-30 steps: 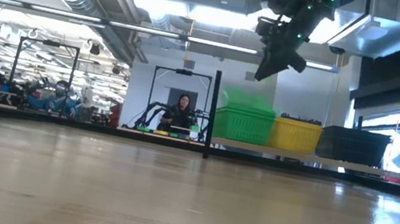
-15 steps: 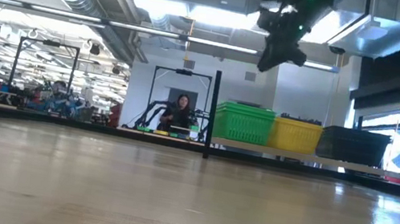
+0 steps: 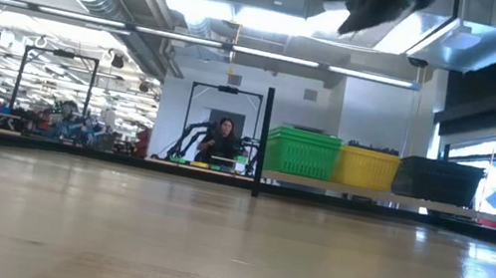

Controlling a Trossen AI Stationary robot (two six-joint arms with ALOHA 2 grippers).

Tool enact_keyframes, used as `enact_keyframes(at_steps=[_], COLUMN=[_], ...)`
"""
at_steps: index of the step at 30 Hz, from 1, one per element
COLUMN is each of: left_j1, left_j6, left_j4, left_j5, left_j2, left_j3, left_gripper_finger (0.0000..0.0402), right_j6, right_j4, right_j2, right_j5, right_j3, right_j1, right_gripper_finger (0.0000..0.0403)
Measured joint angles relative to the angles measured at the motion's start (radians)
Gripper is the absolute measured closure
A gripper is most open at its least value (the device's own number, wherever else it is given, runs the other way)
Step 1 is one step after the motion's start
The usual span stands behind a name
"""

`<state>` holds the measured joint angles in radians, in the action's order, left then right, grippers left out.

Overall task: Stack baskets on shelf by color
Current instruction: Stack the yellow bin on the yellow bin on the shelf

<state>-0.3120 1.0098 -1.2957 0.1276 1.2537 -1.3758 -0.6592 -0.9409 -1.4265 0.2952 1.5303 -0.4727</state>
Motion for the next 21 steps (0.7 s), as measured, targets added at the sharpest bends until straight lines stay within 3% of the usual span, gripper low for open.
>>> enact_keyframes(at_steps=[8, 21], left_j1=[-0.219, -0.410], left_j6=[0.235, 0.394], left_j4=[0.142, 0.557], left_j5=[-0.114, -0.112], left_j2=[0.004, 0.003], left_j3=[0.216, 0.560], left_gripper_finger=[0.0327, 0.0327], right_j6=[0.031, 0.123], right_j4=[-0.098, -0.097], right_j2=[0.010, 0.010], right_j5=[0.319, 0.344], right_j3=[0.000, 0.000], right_j1=[0.053, 0.129], right_gripper_finger=[0.0312, 0.0311])
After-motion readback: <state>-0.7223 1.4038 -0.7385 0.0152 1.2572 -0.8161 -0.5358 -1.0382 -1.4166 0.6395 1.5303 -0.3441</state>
